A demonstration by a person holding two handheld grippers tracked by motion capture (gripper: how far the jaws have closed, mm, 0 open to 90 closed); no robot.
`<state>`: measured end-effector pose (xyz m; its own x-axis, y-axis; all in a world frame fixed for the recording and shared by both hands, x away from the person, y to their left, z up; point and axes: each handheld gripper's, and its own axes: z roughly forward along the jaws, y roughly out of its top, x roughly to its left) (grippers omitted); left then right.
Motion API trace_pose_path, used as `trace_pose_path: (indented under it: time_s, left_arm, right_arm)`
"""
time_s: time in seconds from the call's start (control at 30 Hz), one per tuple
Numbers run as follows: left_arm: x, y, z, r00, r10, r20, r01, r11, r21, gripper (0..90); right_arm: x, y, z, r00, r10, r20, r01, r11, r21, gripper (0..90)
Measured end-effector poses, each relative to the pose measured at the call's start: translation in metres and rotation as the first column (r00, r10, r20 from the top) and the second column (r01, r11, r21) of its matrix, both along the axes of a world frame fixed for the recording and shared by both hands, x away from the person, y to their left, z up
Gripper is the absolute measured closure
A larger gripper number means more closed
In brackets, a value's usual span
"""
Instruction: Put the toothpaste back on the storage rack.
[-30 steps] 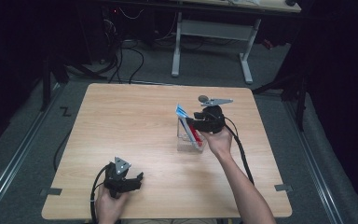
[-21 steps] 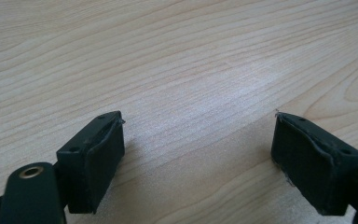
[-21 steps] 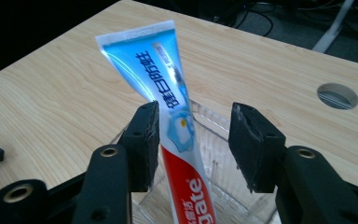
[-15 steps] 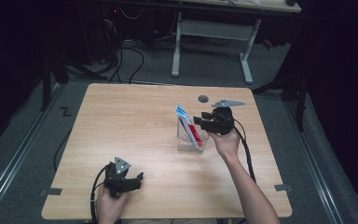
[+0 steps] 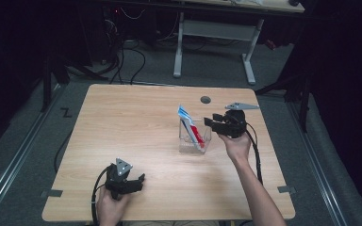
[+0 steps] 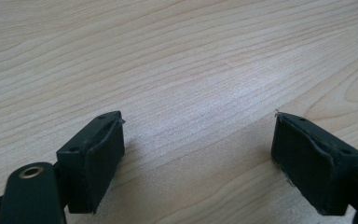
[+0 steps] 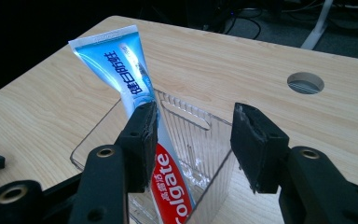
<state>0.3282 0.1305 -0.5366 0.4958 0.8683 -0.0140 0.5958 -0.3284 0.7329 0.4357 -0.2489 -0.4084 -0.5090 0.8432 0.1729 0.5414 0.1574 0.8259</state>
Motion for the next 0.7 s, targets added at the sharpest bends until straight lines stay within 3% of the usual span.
trace_pose_path:
  time_s: [0.43,0.7]
  left_arm:
    - [0.0,0.0,0.0,1.0,0.001,0.0,-0.001,1.0,0.0,17.4]
    - [0.0,0.0,0.0,1.0,0.001,0.0,-0.001,1.0,0.0,17.4]
  right_arm:
    - [-0.01,-0.025,0.003,0.9993,-0.035,0.009,0.034,0.9973,0.066,46.7]
    - [-0.016,-0.034,0.005,0.9988,-0.043,0.025,0.041,0.9972,0.063,46.3]
